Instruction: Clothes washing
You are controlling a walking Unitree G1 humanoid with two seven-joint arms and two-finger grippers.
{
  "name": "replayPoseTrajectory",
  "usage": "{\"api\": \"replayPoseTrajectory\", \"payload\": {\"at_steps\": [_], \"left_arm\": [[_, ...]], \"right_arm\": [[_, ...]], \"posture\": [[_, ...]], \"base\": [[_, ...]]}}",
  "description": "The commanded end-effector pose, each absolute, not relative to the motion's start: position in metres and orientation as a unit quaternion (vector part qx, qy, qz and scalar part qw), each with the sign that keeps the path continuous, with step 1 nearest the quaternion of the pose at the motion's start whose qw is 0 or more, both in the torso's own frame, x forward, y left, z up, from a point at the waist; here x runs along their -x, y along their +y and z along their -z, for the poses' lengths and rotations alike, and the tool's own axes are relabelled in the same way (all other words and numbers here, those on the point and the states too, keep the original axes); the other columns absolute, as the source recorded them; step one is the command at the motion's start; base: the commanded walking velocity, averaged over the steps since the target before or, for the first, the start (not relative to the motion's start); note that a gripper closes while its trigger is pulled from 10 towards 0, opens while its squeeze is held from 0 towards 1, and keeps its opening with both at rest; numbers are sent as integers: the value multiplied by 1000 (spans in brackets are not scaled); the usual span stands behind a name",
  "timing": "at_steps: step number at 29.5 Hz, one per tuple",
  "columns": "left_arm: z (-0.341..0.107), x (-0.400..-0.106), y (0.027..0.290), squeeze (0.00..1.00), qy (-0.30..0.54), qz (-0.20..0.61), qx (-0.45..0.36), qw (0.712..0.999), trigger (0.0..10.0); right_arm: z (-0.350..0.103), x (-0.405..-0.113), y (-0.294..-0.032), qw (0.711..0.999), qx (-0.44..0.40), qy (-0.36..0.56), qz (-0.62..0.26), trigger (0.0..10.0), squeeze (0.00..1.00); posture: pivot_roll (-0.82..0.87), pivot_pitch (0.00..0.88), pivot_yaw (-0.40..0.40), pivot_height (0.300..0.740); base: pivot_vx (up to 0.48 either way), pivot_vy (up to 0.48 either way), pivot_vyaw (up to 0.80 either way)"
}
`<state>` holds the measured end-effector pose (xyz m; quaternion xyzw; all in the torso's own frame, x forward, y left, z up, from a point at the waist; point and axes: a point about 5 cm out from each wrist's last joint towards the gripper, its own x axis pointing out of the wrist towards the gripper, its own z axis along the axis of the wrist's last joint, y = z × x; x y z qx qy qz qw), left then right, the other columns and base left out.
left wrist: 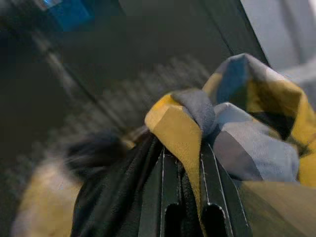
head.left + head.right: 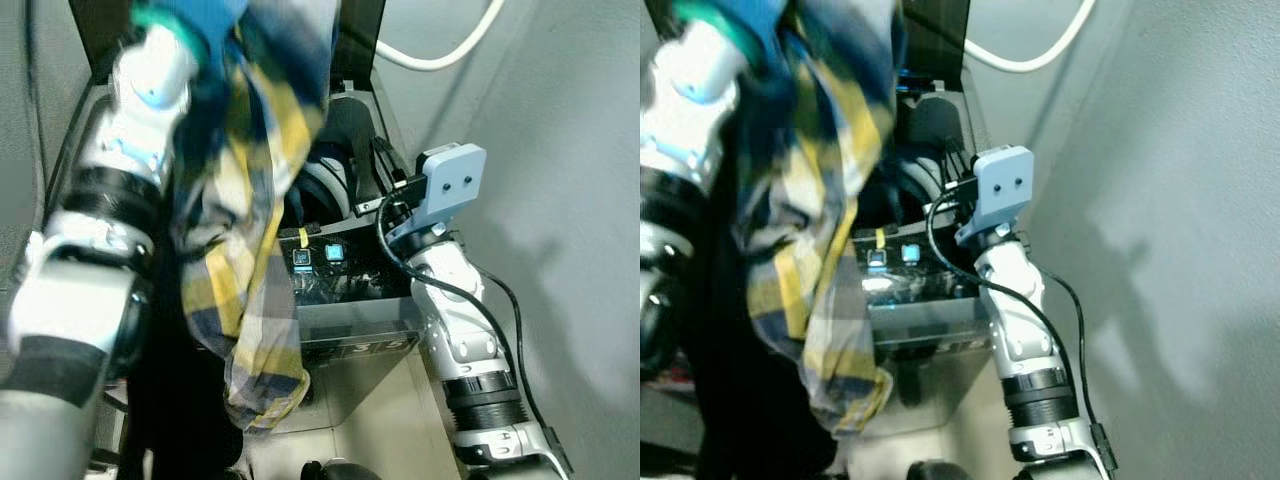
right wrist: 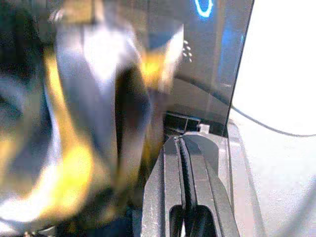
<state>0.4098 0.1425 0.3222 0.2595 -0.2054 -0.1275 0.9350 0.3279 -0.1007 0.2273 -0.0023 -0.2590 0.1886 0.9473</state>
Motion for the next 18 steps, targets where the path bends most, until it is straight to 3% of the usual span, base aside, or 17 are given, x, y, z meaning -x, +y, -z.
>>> {"api": "replayPoseTrajectory", "payload": {"at_steps": [1,8,18], "left_arm": [[-321,-411,145,0,-197,134,-236,942,0],[-277,-416,158,0,-89,178,-137,970,0],[-257,-408,164,0,-35,198,-66,977,0]], "right_arm": [[-228,-326,-101,944,-9,-252,-213,10000,0],[-249,-325,-107,929,-8,-269,-255,10000,0],[-248,-324,-103,928,-15,-268,-257,10000,0]], "posture": [[30,31,-8,728],[38,31,-15,728],[47,29,-17,728]], "base": [[0,0,0],[0,0,0],[0,0,0]]}}
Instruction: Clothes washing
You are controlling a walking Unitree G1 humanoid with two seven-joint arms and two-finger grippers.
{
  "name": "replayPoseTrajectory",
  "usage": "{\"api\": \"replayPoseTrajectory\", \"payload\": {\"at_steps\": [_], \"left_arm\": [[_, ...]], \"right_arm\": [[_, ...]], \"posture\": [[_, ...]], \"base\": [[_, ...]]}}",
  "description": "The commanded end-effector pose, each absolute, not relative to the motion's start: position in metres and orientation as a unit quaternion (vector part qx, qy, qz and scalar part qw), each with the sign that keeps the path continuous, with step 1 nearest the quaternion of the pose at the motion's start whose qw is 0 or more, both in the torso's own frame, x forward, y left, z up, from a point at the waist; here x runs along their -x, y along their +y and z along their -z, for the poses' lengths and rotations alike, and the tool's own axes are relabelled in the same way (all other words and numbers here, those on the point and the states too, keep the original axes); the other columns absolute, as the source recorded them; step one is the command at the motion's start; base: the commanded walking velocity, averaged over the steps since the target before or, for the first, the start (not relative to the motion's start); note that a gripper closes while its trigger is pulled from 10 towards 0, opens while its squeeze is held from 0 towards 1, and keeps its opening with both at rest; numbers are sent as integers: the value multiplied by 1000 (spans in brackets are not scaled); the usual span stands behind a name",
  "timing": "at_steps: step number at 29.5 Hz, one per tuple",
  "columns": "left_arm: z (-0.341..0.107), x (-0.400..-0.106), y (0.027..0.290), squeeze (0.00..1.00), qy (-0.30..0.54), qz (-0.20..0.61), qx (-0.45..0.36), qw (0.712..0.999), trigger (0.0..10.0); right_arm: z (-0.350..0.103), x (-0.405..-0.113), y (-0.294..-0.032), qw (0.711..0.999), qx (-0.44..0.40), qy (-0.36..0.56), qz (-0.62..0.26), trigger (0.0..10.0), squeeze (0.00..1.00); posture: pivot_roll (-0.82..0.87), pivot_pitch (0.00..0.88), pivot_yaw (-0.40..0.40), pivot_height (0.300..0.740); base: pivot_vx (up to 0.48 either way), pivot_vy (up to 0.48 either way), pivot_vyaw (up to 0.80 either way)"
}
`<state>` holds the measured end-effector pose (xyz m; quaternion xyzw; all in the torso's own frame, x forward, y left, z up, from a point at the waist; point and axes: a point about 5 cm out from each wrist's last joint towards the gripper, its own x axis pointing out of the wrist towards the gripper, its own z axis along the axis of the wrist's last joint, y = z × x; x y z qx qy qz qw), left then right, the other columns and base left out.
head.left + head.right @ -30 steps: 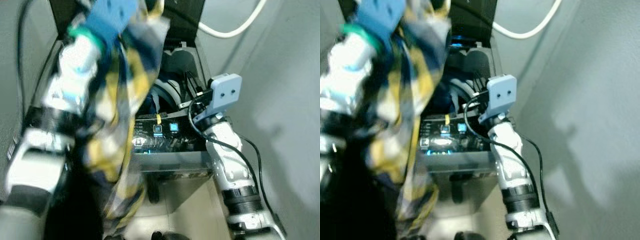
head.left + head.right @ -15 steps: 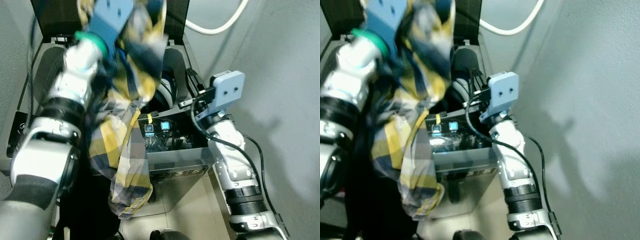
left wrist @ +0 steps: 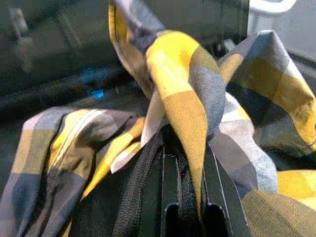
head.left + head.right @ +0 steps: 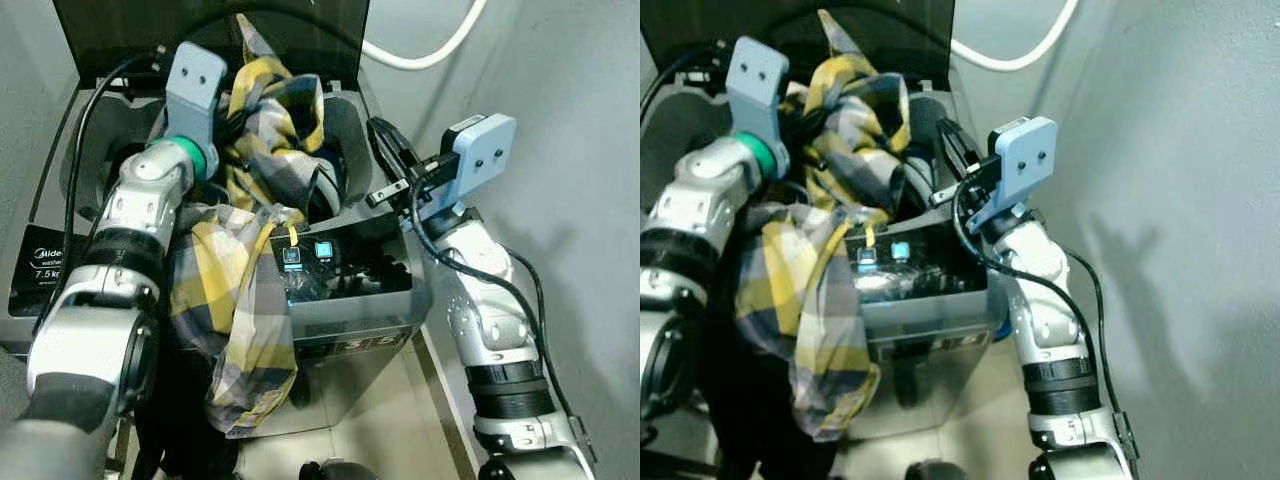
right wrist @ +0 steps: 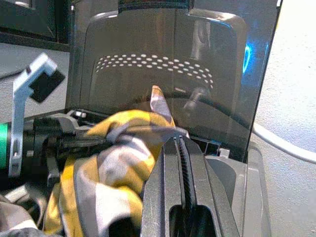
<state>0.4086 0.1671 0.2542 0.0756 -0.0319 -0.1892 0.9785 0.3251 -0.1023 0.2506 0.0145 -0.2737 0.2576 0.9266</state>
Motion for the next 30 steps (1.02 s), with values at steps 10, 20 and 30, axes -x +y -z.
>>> {"api": "replayPoseTrajectory", "payload": {"at_steps": [10,20,30], "left_arm": [[-233,-389,158,0,-21,226,-45,973,0],[-240,-388,161,0,-16,219,-49,974,0],[-244,-385,163,0,-18,211,-53,976,0]], "right_arm": [[-245,-321,-96,920,-15,-250,-303,10000,0],[-203,-277,-94,806,109,-102,-573,10000,0],[-201,-266,-93,781,103,-80,-611,10000,0]], "posture": [[49,20,-19,728],[35,11,-14,728],[37,17,-10,728]], "base": [[0,0,0],[0,0,0],[0,0,0]]}}
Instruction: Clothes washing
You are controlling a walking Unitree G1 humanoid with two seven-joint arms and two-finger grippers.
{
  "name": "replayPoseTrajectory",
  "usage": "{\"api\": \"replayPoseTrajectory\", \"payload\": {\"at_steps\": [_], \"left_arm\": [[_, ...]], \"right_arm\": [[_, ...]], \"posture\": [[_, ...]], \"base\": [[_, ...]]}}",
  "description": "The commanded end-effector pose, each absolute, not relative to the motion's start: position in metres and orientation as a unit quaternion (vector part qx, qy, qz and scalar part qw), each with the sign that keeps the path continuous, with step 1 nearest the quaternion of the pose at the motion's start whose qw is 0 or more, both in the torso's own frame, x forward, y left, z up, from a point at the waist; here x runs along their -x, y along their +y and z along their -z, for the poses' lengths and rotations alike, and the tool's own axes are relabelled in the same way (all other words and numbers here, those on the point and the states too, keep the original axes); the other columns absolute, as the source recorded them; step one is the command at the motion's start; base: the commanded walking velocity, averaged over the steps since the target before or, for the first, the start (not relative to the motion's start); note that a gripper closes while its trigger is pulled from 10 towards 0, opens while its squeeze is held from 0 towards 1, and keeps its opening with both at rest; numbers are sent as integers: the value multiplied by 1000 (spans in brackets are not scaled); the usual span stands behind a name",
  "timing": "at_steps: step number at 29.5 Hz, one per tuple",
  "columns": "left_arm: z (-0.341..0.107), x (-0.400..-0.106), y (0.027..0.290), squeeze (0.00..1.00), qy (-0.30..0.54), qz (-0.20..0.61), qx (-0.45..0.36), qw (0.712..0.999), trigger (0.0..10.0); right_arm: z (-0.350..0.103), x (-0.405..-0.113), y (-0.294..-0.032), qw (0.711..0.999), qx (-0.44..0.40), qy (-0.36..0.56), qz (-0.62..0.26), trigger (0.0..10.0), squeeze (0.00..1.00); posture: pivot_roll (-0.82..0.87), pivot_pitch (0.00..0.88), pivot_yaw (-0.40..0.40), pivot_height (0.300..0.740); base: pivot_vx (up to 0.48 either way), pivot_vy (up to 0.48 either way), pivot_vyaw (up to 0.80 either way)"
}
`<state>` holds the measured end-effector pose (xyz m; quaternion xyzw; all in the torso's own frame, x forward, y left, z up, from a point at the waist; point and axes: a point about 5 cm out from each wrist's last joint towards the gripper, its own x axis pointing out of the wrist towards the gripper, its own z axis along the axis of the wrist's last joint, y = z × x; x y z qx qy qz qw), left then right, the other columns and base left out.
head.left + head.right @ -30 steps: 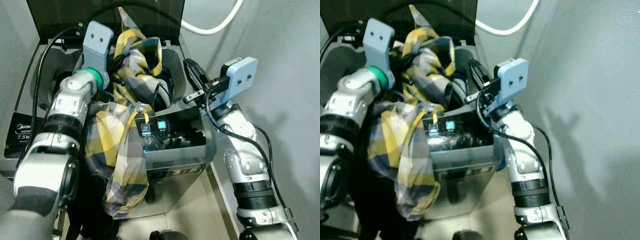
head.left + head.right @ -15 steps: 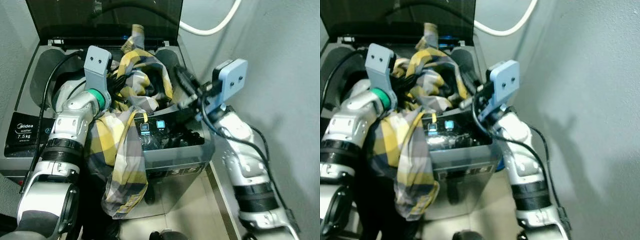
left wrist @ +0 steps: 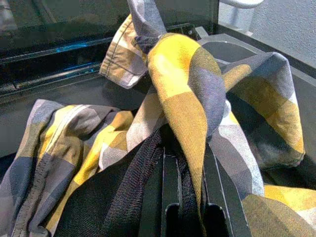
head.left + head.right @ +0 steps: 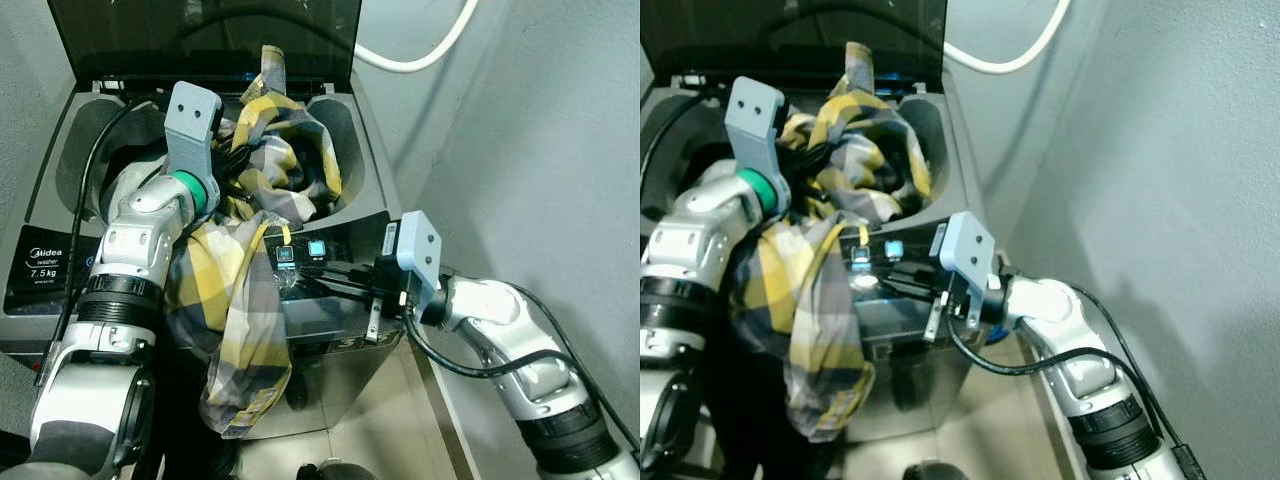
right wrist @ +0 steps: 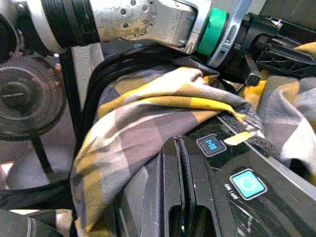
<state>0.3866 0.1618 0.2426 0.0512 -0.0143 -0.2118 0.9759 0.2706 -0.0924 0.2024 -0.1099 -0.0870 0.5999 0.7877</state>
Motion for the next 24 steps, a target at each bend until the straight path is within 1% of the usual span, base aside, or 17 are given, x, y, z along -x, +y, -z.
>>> {"api": "replayPoseTrajectory", "payload": {"at_steps": [1,4,5,11,12,13,14,20,22,24], "left_arm": [[-245,-385,163,0,-20,212,-54,976,0],[-246,-384,163,0,-22,212,-56,975,0],[-247,-384,164,0,-25,202,-50,978,1176],[-248,-384,164,0,-24,197,-47,979,1176],[-262,-374,165,0,-85,186,-91,975,10000],[-266,-370,164,0,-103,183,-103,972,10000],[-269,-365,164,1000,-116,181,-106,971,10000],[-270,-354,165,1000,-120,187,-98,970,10000],[-270,-344,165,1000,-125,193,-103,968,10000],[-270,-339,169,1000,-119,183,-99,971,10000]], "right_arm": [[-200,-265,-94,776,111,-79,-616,10000,0],[-199,-264,-94,772,122,-79,-619,10000,0],[-202,-267,-93,779,113,-81,-612,10000,0],[-203,-267,-93,778,111,-79,-614,10000,0],[-208,-274,-88,798,93,-103,-586,10000,0],[-210,-276,-86,804,88,-110,-578,10000,0],[-211,-277,-86,807,83,-113,-574,10000,0],[-211,-277,-87,809,80,-111,-571,10000,0],[-211,-278,-87,810,78,-111,-570,10000,0],[-211,-279,-86,811,77,-112,-569,10000,0]], "posture": [[34,18,-9,728],[34,18,-9,728],[36,19,-10,728],[36,19,-10,728],[45,24,-3,728],[45,24,-3,728],[50,27,-2,728],[56,32,-5,728],[58,33,-7,728],[64,34,-9,728]], "base": [[0,0,0],[0,0,0],[0,0,0],[0,0,0],[0,0,0],[0,0,0],[0,0,0],[0,0,0],[0,0,0],[0,0,0]]}}
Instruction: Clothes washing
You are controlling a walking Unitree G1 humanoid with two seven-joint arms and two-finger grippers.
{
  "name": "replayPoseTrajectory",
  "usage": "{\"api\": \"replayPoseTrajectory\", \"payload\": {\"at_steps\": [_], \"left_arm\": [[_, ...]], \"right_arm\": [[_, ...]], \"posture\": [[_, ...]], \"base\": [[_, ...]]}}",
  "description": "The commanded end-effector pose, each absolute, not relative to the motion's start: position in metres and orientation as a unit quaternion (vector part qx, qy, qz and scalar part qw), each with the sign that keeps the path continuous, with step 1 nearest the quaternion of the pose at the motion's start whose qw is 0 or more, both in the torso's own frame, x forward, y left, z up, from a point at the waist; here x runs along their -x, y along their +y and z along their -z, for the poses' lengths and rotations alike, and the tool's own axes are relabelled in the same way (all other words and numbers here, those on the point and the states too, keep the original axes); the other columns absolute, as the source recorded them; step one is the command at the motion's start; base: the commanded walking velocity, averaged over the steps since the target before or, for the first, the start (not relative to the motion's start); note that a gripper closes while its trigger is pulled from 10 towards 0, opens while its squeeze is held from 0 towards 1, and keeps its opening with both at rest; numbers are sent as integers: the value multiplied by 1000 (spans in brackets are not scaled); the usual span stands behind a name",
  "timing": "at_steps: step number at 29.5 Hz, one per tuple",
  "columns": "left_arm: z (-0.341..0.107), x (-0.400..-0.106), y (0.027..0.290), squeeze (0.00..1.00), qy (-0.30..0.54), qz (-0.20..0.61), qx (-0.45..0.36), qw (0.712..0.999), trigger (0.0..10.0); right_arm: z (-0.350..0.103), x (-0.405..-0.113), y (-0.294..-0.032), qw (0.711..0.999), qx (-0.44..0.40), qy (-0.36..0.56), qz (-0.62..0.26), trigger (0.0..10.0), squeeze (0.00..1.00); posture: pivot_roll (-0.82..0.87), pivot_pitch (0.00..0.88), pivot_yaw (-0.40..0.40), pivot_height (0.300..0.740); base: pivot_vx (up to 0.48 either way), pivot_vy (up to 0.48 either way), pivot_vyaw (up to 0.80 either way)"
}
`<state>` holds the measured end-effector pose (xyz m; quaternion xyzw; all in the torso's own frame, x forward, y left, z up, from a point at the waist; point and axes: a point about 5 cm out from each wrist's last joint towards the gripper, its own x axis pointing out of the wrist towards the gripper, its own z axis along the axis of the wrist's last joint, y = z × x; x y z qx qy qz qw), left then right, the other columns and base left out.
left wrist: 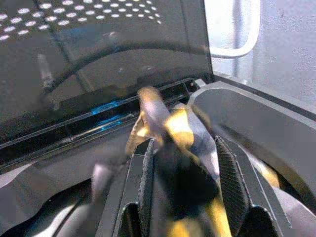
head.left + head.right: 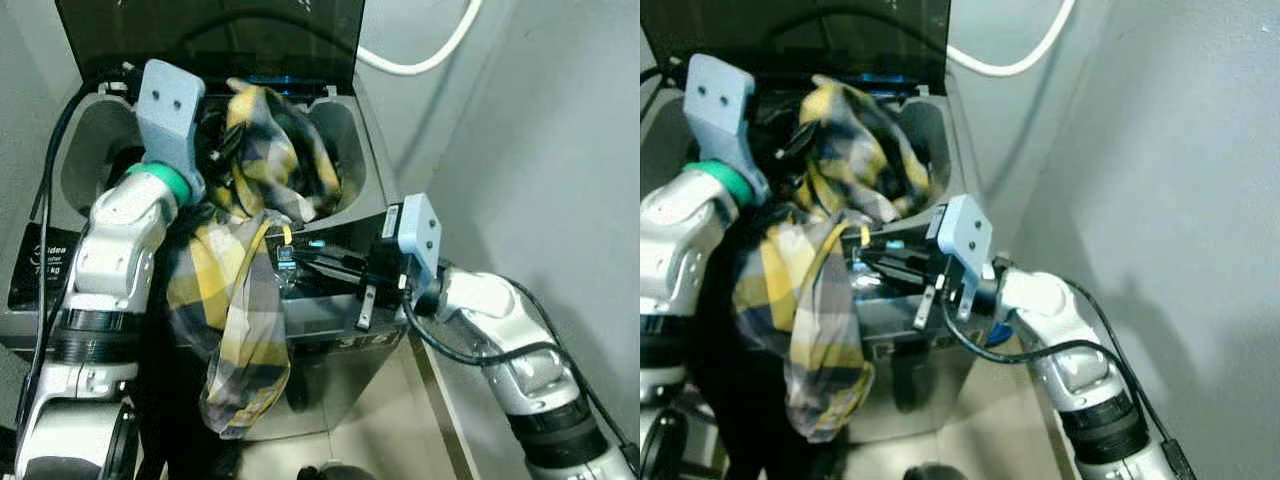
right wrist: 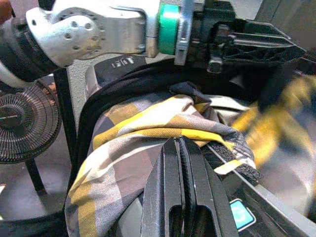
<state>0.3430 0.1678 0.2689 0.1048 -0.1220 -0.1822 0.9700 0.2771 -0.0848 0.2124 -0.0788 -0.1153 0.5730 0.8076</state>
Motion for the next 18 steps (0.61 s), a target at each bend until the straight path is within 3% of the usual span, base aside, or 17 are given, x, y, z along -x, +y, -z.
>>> {"api": "replayPoseTrajectory", "payload": {"at_steps": [1,5,6,14,18], "left_arm": [[-269,-338,170,1000,-118,180,-98,972,10000],[-269,-329,170,1000,-124,184,-108,969,10000],[-272,-324,169,0,-137,188,-115,966,10000],[-275,-295,167,0,-161,202,-168,951,10000],[-263,-267,172,0,-160,191,-187,950,10000]], "right_arm": [[-211,-279,-86,811,77,-112,-569,10000,0],[-211,-279,-86,811,77,-114,-569,10000,0],[-212,-279,-86,811,77,-114,-568,10000,0],[-211,-279,-87,813,76,-114,-566,10000,0],[-210,-278,-86,811,74,-111,-569,10000,0]], "posture": [[64,34,-9,728],[63,36,-8,728],[62,37,-7,728],[63,42,-4,728],[79,51,-9,728]], "base": [[0,0,0],[0,0,0],[0,0,0],[0,0,0],[0,0,0]]}}
